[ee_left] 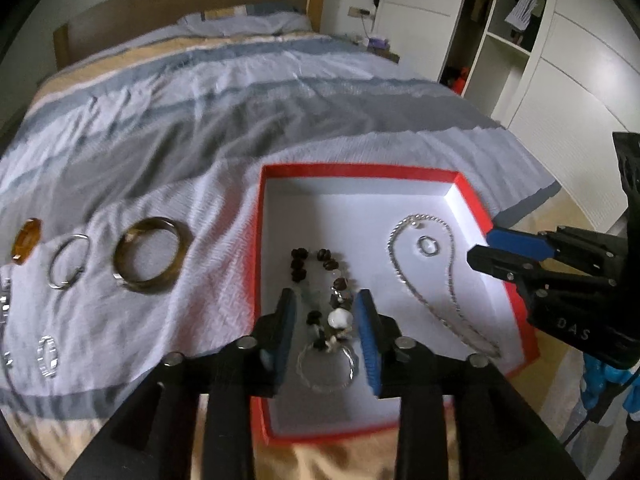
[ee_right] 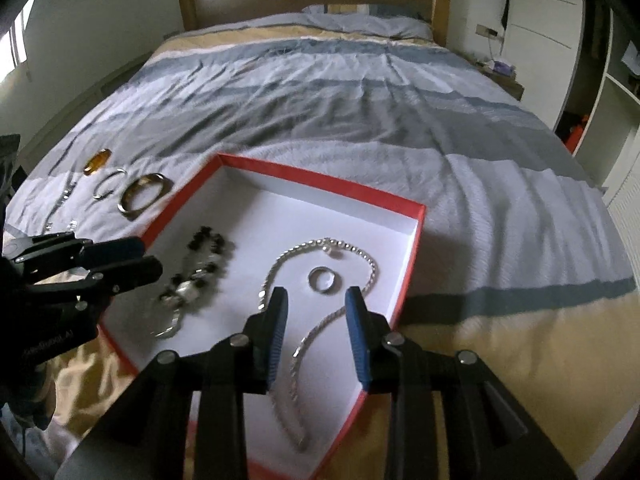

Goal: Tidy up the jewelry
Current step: 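Withdraw both tools from the red box back over the bed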

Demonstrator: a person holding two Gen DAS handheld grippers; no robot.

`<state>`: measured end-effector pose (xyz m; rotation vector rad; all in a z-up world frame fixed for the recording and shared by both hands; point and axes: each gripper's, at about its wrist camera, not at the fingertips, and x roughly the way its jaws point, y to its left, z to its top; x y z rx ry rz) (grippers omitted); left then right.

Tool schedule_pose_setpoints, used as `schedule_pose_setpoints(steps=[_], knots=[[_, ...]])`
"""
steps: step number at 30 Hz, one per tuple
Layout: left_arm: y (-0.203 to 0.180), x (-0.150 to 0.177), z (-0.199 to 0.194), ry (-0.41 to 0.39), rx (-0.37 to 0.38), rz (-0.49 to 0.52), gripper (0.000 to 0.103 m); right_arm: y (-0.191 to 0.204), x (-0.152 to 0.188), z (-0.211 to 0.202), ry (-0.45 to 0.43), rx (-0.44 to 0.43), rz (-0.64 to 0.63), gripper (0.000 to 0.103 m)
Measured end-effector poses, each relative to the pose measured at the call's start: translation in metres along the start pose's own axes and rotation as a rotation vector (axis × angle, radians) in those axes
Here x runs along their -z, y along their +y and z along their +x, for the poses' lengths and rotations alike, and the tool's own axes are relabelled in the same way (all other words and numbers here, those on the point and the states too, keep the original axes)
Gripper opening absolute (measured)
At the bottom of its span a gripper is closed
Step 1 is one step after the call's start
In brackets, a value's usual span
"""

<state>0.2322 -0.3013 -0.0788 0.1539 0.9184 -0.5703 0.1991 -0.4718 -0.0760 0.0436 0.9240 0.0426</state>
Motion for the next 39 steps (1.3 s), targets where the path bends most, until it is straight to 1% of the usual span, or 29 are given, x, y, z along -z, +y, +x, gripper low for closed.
schedule_pose_setpoints(steps=[3,5,7,9,14,18,23,31,35,39], knots=[[-0.003,0.004,-0.023,-0.023,-0.021,0.005,0.048,0.008,0.008,-0.023,-0.015,-0.001,0.013,0.028],[-0.004,0.009,-0.041,-0.045,-0.037,0.002,0.058,0.015,0.014,-0.038,-0.024,-0.001,0.020,0.028],[-0.004,0.015,-0.063,-0.067,-0.056,-0.001,0.063,0.022,0.020,-0.052,-0.035,-0.005,0.022,0.028],[-0.004,0.021,-0.082,-0.087,-0.081,0.003,0.064,0.030,0.026,-0.065,-0.043,-0.009,0.024,0.028],[-0.002,0.036,-0.127,-0.146,-0.156,-0.009,0.078,0.057,0.047,-0.100,-0.073,-0.030,0.033,0.028],[0.007,0.052,-0.166,-0.192,-0.199,-0.029,0.081,0.076,0.059,-0.122,-0.093,-0.047,0.043,0.028],[0.019,0.073,-0.202,-0.222,-0.241,-0.045,0.082,0.103,0.071,-0.149,-0.125,-0.060,0.040,0.028],[0.041,0.103,-0.248,-0.272,-0.283,-0.096,0.085,0.142,0.081,-0.179,-0.166,-0.080,0.020,0.028],[0.051,0.117,-0.266,-0.308,-0.316,-0.110,0.088,0.161,0.087,-0.189,-0.170,-0.094,0.004,0.029],[0.065,0.130,-0.283,-0.342,-0.350,-0.132,0.088,0.176,0.092,-0.195,-0.166,-0.101,-0.004,0.029]])
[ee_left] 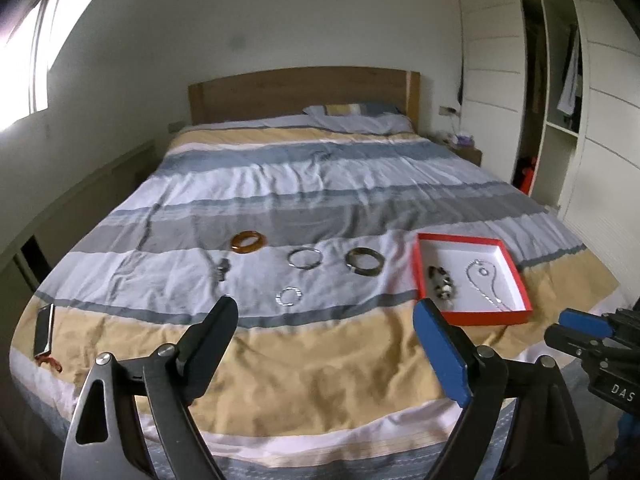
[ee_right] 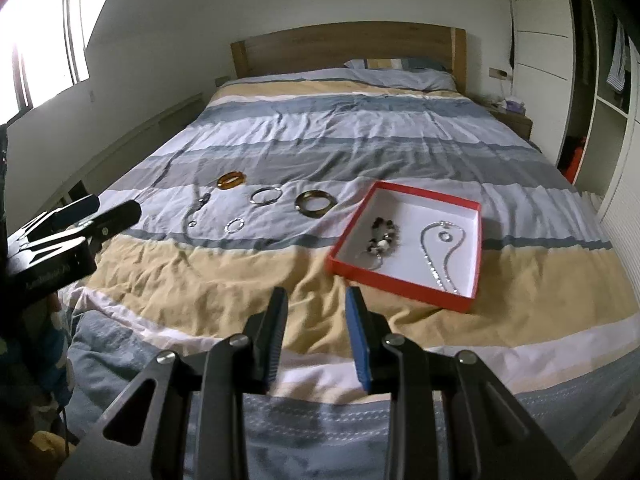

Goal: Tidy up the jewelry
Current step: 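Withdraw both tools from the red box back over the bed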

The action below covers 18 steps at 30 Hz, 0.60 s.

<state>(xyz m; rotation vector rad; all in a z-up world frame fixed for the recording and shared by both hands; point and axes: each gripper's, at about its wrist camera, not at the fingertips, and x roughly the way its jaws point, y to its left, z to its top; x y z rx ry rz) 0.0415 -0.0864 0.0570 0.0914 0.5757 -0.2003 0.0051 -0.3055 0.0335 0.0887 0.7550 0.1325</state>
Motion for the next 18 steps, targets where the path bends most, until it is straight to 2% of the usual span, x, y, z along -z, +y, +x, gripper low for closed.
schedule_pose_setpoints(steps=[4,18], knots=[[0.014,0.005,-0.008,-0.019,-0.028,-0.015,0.088,0.009,0.002,-0.001,-0.004,-0.006,0.003,0.034],[0.049,0.021,-0.027,0.000,-0.062,-0.035,0.088,0.046,0.002,-0.008,-0.019,-0.021,-0.040,0.035]])
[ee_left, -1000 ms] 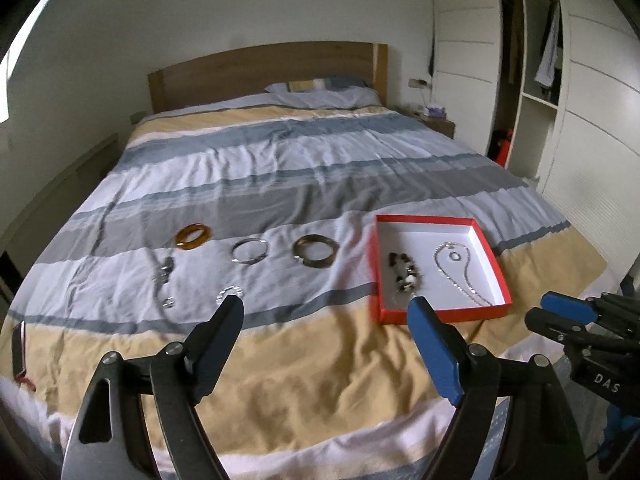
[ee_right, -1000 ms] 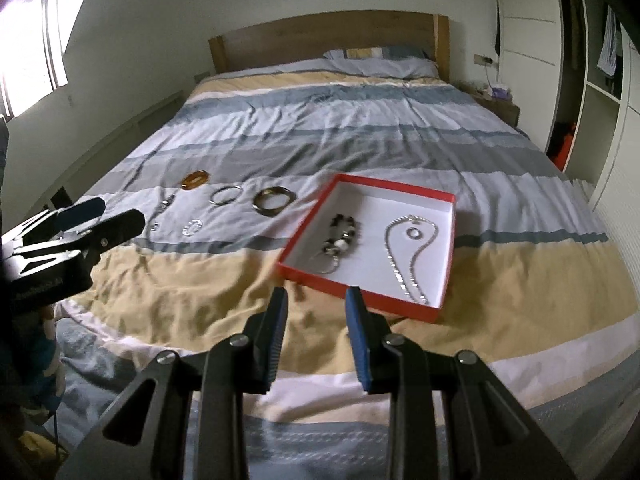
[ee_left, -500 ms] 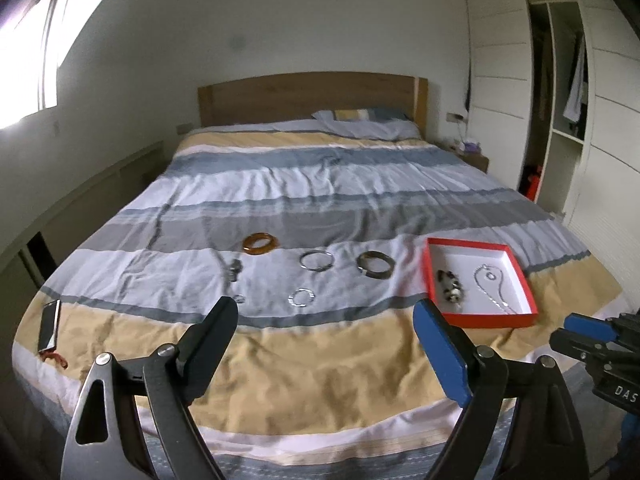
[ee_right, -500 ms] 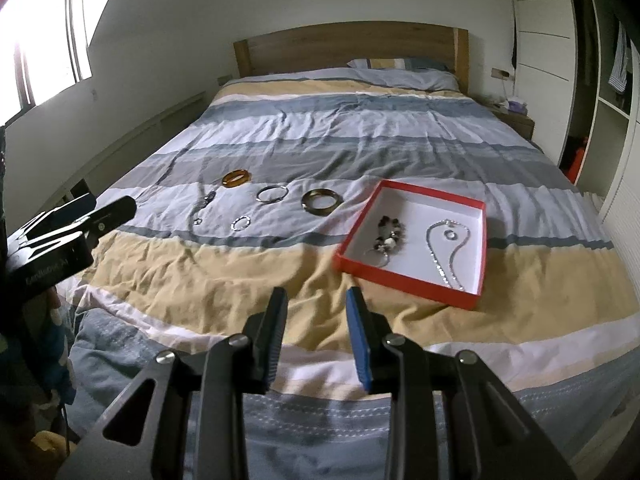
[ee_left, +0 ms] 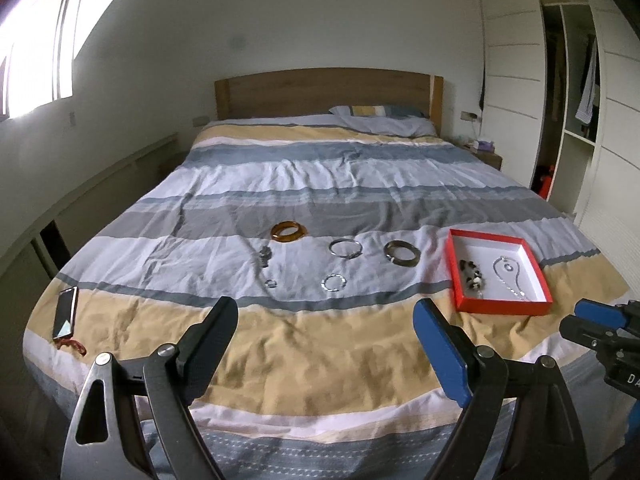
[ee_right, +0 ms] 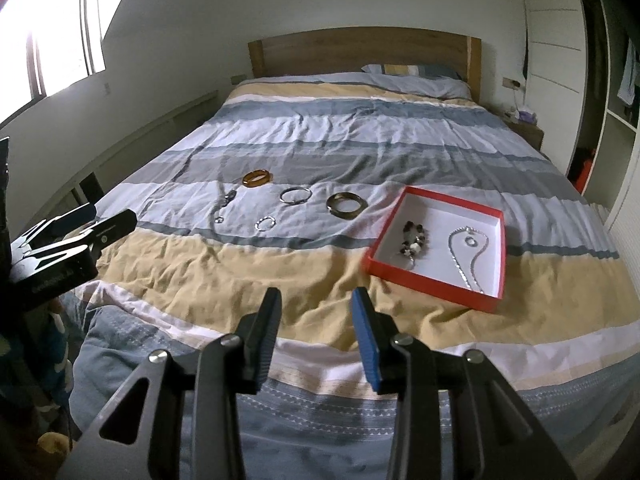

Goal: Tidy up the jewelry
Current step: 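Withdraw both tools from the red box back over the bed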

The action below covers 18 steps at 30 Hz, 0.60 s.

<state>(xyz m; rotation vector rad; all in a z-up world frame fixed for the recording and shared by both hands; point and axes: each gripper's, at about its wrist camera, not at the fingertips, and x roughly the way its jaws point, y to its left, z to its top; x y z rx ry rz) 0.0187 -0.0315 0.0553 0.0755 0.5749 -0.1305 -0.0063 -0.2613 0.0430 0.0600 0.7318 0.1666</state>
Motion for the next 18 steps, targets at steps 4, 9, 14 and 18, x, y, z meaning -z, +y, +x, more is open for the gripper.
schedule_pose_setpoints(steps=[4,9,14,18], knots=[[0.010,0.002,-0.012,-0.021,-0.028,-0.013,0.088,0.009,-0.001,-0.005,-0.018,-0.009,-0.010,0.035],[0.018,0.002,-0.031,-0.064,-0.053,-0.038,0.088,0.019,-0.003,-0.016,-0.046,-0.023,-0.033,0.035],[0.020,0.000,-0.047,-0.099,-0.073,-0.034,0.088,0.024,-0.003,-0.028,-0.080,-0.033,-0.043,0.035],[0.020,-0.002,-0.055,-0.114,-0.076,-0.029,0.088,0.026,-0.005,-0.033,-0.100,-0.031,-0.045,0.035]])
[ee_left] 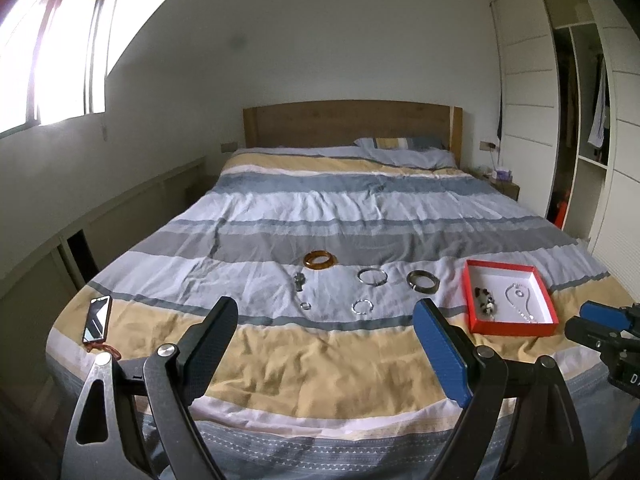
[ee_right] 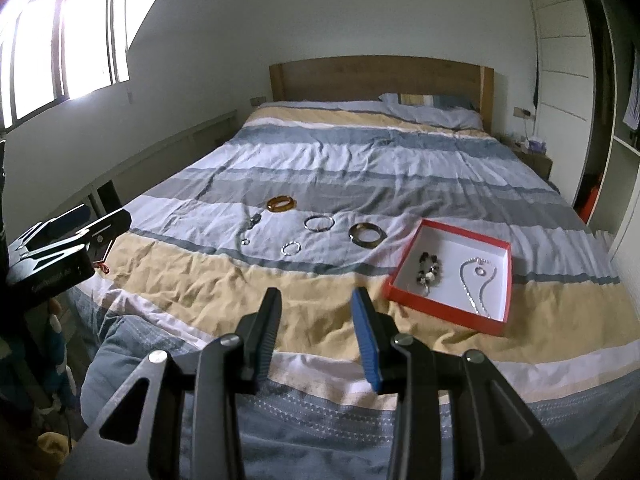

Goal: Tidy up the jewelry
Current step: 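Withdraw both tools from the red box back over the bed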

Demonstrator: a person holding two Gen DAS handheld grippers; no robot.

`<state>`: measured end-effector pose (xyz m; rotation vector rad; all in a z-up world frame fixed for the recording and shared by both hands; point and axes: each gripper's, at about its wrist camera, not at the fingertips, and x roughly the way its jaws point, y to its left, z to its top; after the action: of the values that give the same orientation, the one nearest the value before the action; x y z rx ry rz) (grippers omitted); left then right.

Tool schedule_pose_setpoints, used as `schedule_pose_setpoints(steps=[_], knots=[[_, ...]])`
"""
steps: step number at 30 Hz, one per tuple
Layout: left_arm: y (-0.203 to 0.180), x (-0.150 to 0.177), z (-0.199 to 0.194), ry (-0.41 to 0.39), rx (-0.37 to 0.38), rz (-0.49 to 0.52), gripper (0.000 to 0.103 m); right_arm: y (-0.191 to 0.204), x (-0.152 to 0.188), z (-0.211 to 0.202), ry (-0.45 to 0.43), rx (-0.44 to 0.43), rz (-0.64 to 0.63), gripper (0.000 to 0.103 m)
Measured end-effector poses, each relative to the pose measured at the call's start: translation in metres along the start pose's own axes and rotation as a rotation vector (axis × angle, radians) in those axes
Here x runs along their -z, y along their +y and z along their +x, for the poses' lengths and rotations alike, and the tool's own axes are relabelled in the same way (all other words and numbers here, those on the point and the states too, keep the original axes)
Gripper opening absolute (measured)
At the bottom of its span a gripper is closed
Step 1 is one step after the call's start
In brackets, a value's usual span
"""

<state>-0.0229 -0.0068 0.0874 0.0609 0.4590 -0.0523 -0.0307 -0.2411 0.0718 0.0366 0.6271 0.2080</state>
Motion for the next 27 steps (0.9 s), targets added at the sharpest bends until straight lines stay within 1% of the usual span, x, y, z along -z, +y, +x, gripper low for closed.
schedule_pose_setpoints(steps=[8,17,18,19,20,27], knots=[[0.003,0.000,-0.004,-0.008,-0.001,-0.011,0.088,0.002,-0.001,-0.002,-0.008,0.003,-0.007,0.035],[0.011,0.000,0.008,0.002,0.000,-0.035,0.088,0.004,-0.001,0.002,0.001,-0.001,-0.005,0.035],[0.013,0.000,0.012,0.007,0.000,-0.040,0.088,0.003,-0.002,0.004,0.003,-0.002,-0.005,0.036],[0.014,0.000,0.014,0.010,0.000,-0.042,0.088,0.003,-0.003,0.006,0.005,-0.003,-0.003,0.042],[0.016,0.001,0.018,0.015,0.001,-0.047,0.088,0.003,-0.004,0.008,0.005,-0.007,-0.002,0.044],[0.022,0.006,0.043,0.054,0.000,-0.057,0.088,0.003,-0.009,0.036,0.035,-0.024,-0.002,0.045]])
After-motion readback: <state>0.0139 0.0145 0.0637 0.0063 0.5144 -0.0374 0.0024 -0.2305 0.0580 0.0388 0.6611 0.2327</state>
